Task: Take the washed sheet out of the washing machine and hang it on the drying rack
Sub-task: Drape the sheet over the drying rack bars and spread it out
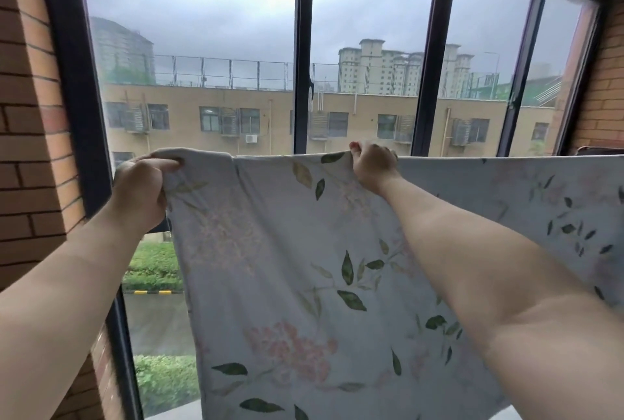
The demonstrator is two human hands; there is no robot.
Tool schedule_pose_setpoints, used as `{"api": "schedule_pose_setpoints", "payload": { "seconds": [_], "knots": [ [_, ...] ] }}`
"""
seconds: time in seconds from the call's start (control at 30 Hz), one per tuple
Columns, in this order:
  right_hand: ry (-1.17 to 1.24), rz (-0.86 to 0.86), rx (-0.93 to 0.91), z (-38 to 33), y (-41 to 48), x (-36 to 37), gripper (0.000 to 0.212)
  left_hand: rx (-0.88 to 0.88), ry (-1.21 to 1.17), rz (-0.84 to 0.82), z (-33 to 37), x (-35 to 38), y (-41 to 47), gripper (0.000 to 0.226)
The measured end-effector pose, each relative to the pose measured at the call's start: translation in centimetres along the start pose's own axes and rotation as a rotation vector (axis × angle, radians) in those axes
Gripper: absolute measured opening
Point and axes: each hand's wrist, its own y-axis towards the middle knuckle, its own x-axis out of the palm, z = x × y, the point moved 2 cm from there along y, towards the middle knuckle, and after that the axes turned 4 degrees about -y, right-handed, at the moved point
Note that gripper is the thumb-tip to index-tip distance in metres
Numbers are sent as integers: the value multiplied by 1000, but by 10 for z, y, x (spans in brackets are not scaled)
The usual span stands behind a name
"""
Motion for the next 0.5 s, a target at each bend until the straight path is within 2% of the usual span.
{"api": "schedule_pose_setpoints", "payload": {
  "seconds": [0.13, 0.23, 0.37, 0.5],
  "knots": [
    [38, -23, -13, 0, -5, -1, 40, -13, -12, -8, -1, -1, -2, 32],
    [150, -63, 28, -2, -8, -3, 38, -24, -23, 6, -1, 0, -7, 26],
    [290, -74, 146, -14, -6, -8, 39, -35, -44, 35, -2, 4, -13, 43],
    [356, -105, 195, -23, -2, -11, 40, -69, -73, 55, -2, 11, -20, 20]
  ]
}}
